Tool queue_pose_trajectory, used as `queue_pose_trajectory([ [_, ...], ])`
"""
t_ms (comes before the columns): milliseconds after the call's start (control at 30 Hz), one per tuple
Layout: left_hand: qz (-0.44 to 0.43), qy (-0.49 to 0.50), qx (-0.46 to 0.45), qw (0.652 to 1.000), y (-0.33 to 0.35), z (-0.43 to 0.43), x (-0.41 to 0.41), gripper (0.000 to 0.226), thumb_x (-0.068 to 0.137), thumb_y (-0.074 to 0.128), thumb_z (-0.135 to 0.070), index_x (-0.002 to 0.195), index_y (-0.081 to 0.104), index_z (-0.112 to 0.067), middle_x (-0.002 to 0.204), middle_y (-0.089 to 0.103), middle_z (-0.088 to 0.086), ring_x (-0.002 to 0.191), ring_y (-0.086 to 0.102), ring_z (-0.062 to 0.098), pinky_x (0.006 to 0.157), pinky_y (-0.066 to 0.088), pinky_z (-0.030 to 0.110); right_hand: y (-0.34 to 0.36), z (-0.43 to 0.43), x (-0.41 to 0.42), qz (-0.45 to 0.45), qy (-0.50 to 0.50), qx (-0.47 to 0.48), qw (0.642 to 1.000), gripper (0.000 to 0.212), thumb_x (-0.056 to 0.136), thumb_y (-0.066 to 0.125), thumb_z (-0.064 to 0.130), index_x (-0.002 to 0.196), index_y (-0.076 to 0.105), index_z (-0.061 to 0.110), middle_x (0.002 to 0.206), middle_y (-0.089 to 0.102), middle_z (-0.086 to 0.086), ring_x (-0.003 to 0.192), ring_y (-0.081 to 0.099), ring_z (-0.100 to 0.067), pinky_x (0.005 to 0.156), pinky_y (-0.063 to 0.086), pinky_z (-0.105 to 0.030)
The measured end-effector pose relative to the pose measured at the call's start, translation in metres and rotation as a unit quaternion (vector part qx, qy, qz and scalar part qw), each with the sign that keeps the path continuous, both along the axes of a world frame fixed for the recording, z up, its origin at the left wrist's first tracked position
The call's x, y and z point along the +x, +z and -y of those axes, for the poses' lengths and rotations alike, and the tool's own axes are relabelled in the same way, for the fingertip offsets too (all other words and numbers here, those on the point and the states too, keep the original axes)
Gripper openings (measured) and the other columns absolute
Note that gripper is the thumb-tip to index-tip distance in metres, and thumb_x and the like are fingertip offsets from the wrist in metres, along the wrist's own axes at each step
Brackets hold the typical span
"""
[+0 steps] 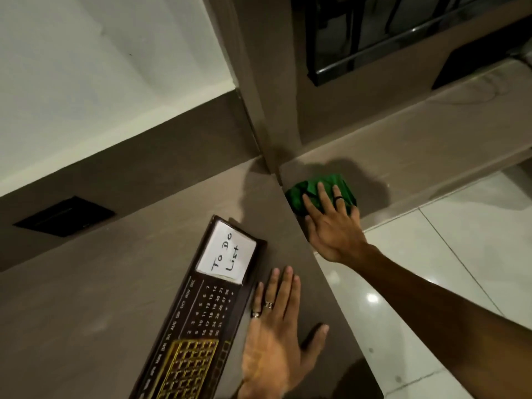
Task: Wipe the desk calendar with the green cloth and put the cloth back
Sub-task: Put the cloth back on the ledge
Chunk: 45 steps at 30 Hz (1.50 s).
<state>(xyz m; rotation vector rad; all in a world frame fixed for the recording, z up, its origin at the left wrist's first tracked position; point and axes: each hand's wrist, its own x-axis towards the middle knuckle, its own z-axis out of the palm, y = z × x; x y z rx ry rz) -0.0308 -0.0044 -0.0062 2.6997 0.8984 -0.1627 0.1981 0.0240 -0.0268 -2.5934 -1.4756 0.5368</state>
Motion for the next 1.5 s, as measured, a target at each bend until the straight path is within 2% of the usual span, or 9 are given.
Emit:
queue_pose_trajectory([
  [100, 0.003, 0.005, 0.006, 1.000, 0.003, -0.003, 0.002, 0.088, 0.090, 0.036, -0.071, 0.156, 0.018, -0.015, 0.165, 0.019, 0.003, 0.154, 0.013, 0.022, 0.119, 0.012, 0.044, 0.022, -0.002, 0.005, -0.071, 0.014, 0.014, 0.997, 0.052, 0.102, 0.020, 0.045, 0.153, 0.017, 0.038, 0.165, 0.004, -0.007, 0.148, 0.006, -0.035, 0.110, 0.021, -0.061],
  [200, -0.020, 0.009, 0.010, 1.000, 0.006, -0.004, 0.002, 0.088, 0.089, 0.037, -0.071, 0.154, 0.025, -0.013, 0.164, 0.025, 0.004, 0.152, 0.017, 0.022, 0.117, 0.014, 0.043, 0.044, 0.010, -0.005, -0.055, 0.001, 0.111, 0.992, 0.051, 0.096, 0.037, 0.033, 0.146, 0.037, 0.027, 0.154, 0.035, -0.011, 0.139, 0.030, -0.034, 0.106, 0.032, -0.057],
  [333, -0.013, 0.006, 0.004, 1.000, 0.004, -0.004, 0.002, 0.085, 0.093, 0.025, -0.071, 0.157, 0.014, -0.016, 0.167, 0.008, 0.000, 0.155, 0.003, 0.020, 0.120, 0.001, 0.041, 0.059, 0.014, -0.029, -0.191, 0.053, 0.161, 0.967, 0.054, 0.089, 0.059, 0.016, 0.141, 0.045, 0.023, 0.135, 0.056, -0.004, 0.124, 0.049, -0.021, 0.101, 0.044, -0.038],
  [467, 0.019, 0.022, -0.002, 1.000, 0.011, -0.006, -0.001, 0.083, 0.094, 0.018, -0.074, 0.157, 0.011, -0.021, 0.167, 0.006, -0.002, 0.154, -0.004, 0.013, 0.125, -0.006, 0.036, 0.070, 0.008, -0.047, -0.238, 0.113, 0.166, 0.950, 0.061, 0.086, 0.062, 0.009, 0.144, 0.044, 0.019, 0.138, 0.056, -0.006, 0.123, 0.051, -0.018, 0.096, 0.035, -0.020],
  [633, 0.037, 0.019, 0.001, 0.999, 0.028, -0.009, -0.008, 0.083, 0.093, 0.015, -0.075, 0.155, 0.011, -0.020, 0.166, 0.005, 0.000, 0.153, -0.006, 0.012, 0.126, -0.007, 0.037, 0.076, 0.002, -0.053, -0.281, 0.123, 0.169, 0.937, 0.068, 0.083, 0.063, -0.001, 0.146, 0.042, 0.015, 0.139, 0.056, -0.007, 0.125, 0.052, -0.018, 0.099, 0.040, -0.023],
  [800, 0.030, 0.008, 0.090, 0.995, 0.061, -0.006, -0.024, 0.071, 0.091, 0.043, -0.060, 0.146, 0.036, -0.016, 0.153, 0.046, 0.006, 0.147, 0.029, 0.019, 0.123, 0.021, 0.044, 0.073, 0.002, -0.067, -0.293, 0.148, 0.147, 0.933, 0.069, 0.082, 0.071, 0.007, 0.144, 0.044, 0.018, 0.138, 0.057, -0.007, 0.127, 0.052, -0.019, 0.106, 0.042, -0.035],
  [1033, -0.046, 0.080, 0.158, 0.983, 0.090, -0.015, -0.090, 0.131, 0.050, 0.090, -0.051, 0.152, 0.019, -0.011, 0.164, 0.013, 0.021, 0.150, 0.009, 0.039, 0.119, 0.000, 0.056, 0.069, 0.016, -0.089, -0.249, 0.062, 0.131, 0.958, 0.074, 0.077, 0.079, 0.019, 0.143, 0.044, 0.020, 0.140, 0.053, -0.005, 0.129, 0.047, -0.023, 0.107, 0.040, -0.043],
  [1333, -0.065, 0.127, 0.168, 0.975, 0.101, -0.052, -0.170, 0.134, 0.030, 0.098, -0.042, 0.144, 0.035, -0.011, 0.154, 0.033, 0.025, 0.139, 0.030, 0.042, 0.117, 0.001, 0.057, 0.073, 0.039, -0.124, -0.215, 0.020, 0.086, 0.973, 0.047, 0.089, 0.066, 0.033, 0.134, 0.051, 0.033, 0.127, 0.063, 0.005, 0.115, 0.058, -0.014, 0.097, 0.050, -0.038],
  [1500, -0.051, 0.151, 0.213, 0.964, 0.095, -0.091, -0.201, 0.128, 0.046, 0.097, -0.025, 0.150, 0.024, -0.009, 0.156, 0.029, 0.025, 0.145, 0.026, 0.044, 0.119, 0.007, 0.060, 0.071, 0.023, -0.154, -0.225, 0.031, 0.079, 0.971, 0.027, 0.091, 0.062, 0.032, 0.117, 0.057, 0.038, 0.113, 0.064, 0.008, 0.097, 0.061, -0.006, 0.082, 0.057, -0.031],
])
